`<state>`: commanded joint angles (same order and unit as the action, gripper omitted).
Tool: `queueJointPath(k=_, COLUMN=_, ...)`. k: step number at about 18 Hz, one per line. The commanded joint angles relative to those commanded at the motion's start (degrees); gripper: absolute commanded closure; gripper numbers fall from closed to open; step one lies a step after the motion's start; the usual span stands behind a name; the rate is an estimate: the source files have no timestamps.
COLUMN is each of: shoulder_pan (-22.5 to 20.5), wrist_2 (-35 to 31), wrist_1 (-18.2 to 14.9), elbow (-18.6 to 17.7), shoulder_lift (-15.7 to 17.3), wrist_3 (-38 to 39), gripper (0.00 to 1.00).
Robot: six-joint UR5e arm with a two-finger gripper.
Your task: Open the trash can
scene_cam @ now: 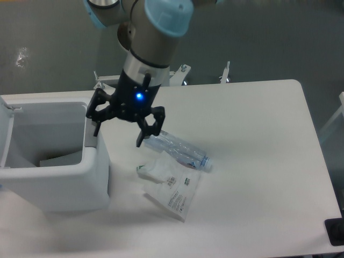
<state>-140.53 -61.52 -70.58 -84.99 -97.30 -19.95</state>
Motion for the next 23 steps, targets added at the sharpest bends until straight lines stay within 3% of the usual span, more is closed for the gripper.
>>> queueJointPath(k=5, shoulder_pan=-6.24, wrist_2=-10.36, wrist_1=0.09, elbow=-0.62, shoulder_lift=0.27, wrist_3=-8.77, gripper=0.0)
queueJointPath(k=9, shoulder_pan=-10.64, wrist_2=-13.71, wrist_1=0.7, elbow=-1.23, shoulder_lift=-1.22, wrist_3=-18.96, gripper=0.0)
queueJointPath(k=14, shoulder_pan=-12.31, wrist_2=-20.3, wrist_1=5.53, elbow=-1.06, shoulder_lift=-5.53, wrist_3=-24.35, gripper=0.0)
queueJointPath(k=18, shoulder_pan=-12.31, wrist_2=-21.62, wrist_1=5.63, elbow=-1.23, shoulder_lift=-7.29, wrist_3=-31.45, gripper=0.0)
queueJointPath(k=23, shoulder_pan=-12.05, wrist_2=-24.96, wrist_1=5.54, elbow=-3.07, shoulder_lift=-6.85, wrist_3=-35.51, gripper=0.0)
